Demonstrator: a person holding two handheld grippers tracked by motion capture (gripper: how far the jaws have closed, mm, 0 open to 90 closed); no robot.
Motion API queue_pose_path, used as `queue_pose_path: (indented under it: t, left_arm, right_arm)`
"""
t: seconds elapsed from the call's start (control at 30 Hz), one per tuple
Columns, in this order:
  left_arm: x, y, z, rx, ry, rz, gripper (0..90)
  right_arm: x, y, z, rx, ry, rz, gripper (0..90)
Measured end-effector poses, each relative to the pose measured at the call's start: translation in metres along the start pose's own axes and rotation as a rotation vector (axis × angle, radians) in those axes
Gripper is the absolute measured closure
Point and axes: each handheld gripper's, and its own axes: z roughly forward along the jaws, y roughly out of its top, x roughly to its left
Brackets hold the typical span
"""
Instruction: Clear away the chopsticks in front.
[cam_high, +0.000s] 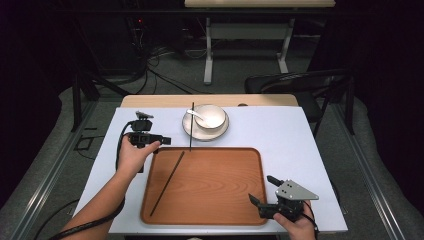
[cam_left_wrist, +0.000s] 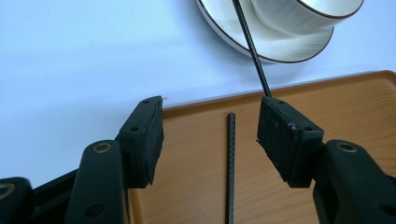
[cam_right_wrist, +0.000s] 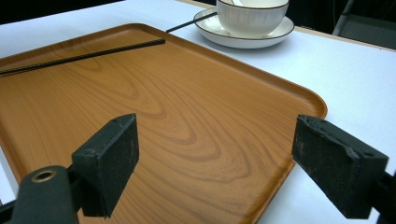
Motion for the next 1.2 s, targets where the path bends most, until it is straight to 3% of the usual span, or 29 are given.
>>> queue_pose_path:
  t: [0.23,0.5,0.77,1.03,1.2]
  left_arm:
    - [-0.009,0.01,0.012,0.008,-0.001,-0.002,42.3]
    - [-0.032,0.022,0.029,0.016,-0.029,0.012,42.9]
    - [-0.043,0.027,0.042,0.026,-0.023,0.02,45.4]
    - [-0.046,0.03,0.061,0.054,-0.04,-0.024,55.8]
    - [-0.045,0.03,0.072,0.081,-0.023,-0.053,61.9]
  right_arm:
    - [0.0,0.0,0.0,-0.001,0.001,0.0,14.6]
    - [0.0,0.0,0.0,-0.001,0.003,0.003,14.6]
    - [-0.001,0.0,0.0,-0.003,0.005,0.005,14.5]
    - [-0.001,0.0,0.0,-0.004,0.007,0.004,14.5]
    - [-0.001,0.0,0.0,-0.004,0.009,0.004,14.5]
